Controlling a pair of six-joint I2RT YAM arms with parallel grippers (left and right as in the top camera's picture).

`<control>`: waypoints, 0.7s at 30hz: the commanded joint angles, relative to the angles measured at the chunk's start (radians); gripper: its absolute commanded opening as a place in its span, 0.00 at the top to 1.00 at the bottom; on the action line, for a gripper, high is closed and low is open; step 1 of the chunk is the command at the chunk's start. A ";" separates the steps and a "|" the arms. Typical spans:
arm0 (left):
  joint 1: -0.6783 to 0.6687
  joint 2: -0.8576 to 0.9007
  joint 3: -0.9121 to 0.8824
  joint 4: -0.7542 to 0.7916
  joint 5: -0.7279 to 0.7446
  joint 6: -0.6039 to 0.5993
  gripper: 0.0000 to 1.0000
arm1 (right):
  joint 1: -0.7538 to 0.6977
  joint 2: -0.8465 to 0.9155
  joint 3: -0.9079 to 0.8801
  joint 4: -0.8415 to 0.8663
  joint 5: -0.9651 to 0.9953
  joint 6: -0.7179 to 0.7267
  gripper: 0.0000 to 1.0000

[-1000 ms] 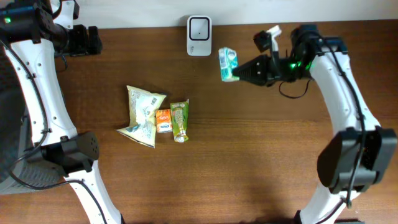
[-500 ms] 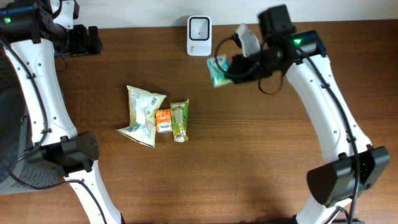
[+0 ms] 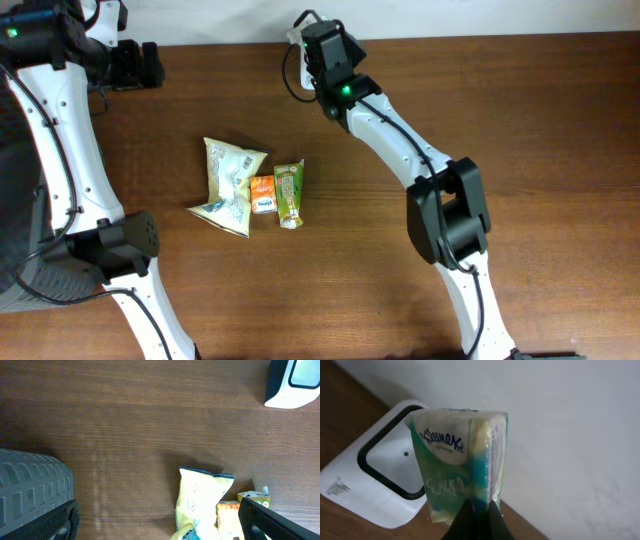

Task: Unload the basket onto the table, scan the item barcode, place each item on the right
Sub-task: 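Carry the tissue pack to the scanner and hold it over the window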

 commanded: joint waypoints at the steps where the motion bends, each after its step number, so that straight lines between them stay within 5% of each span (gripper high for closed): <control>1: -0.002 -0.006 0.007 0.000 0.011 0.012 0.01 | 0.002 0.040 0.010 0.051 0.026 -0.094 0.96; 6: -0.002 -0.006 0.007 0.000 0.011 0.012 0.01 | -0.004 0.095 0.010 0.138 0.027 -0.303 0.96; 21: -0.002 -0.006 0.007 0.000 0.011 0.012 0.01 | -0.002 0.044 0.010 0.124 0.067 -0.350 0.96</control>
